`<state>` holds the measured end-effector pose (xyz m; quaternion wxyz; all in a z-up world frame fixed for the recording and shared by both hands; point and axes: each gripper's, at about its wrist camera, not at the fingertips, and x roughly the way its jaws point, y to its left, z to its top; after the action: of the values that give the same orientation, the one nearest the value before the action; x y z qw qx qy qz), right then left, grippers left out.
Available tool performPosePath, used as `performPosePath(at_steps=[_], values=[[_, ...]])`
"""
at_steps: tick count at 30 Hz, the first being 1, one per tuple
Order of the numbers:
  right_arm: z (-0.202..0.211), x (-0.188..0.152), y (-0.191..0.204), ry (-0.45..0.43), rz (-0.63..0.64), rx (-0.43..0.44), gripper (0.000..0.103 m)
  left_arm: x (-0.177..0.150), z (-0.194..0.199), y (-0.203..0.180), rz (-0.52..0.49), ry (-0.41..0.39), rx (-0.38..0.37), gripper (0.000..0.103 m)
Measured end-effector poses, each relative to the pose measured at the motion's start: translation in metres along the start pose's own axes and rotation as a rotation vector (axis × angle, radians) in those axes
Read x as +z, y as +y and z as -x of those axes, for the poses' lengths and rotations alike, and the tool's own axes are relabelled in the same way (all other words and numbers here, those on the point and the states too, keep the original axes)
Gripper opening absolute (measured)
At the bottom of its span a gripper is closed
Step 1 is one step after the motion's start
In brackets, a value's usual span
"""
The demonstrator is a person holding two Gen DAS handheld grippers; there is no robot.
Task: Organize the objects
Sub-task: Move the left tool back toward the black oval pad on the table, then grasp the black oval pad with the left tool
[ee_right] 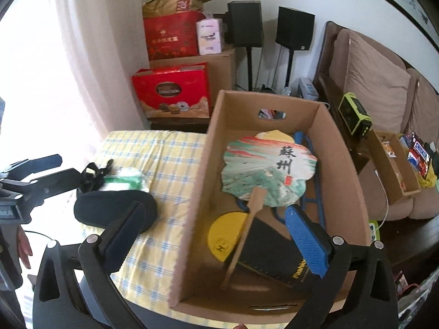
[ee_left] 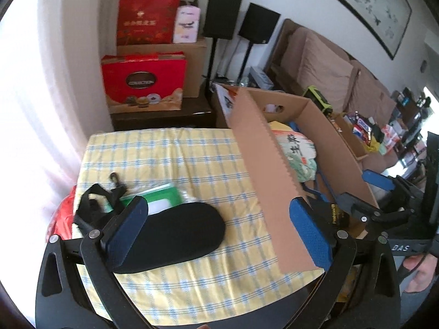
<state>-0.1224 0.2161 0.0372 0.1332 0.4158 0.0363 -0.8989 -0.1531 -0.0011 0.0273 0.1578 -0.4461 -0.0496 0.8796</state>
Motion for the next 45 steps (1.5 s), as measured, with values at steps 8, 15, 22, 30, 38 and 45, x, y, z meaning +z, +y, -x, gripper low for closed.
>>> performPosePath(at_steps=[8,15,22,30,38,45], values=[[-0.004,-0.002,0.029,0.009,0.018,0.039,0.103,-0.008,0.019,0.035,0.048,-0.028,0.047,0.103],[-0.016,-0.004,0.053,0.021,0.033,0.082,0.103,-0.018,0.024,0.071,0.070,-0.025,0.105,0.103],[-0.031,-0.008,0.077,0.034,0.061,0.152,0.103,-0.042,0.012,0.121,0.137,0.019,0.109,0.103],[-0.069,-0.014,0.102,0.092,0.055,0.187,0.099,-0.073,-0.017,0.155,0.182,0.084,0.145,0.096],[-0.114,-0.024,0.120,0.163,0.090,0.127,0.083,-0.091,-0.046,0.174,0.226,0.120,0.119,0.074],[-0.148,-0.034,0.127,0.217,0.088,0.120,0.077,-0.100,-0.063,0.182,0.238,0.140,0.106,0.072]])
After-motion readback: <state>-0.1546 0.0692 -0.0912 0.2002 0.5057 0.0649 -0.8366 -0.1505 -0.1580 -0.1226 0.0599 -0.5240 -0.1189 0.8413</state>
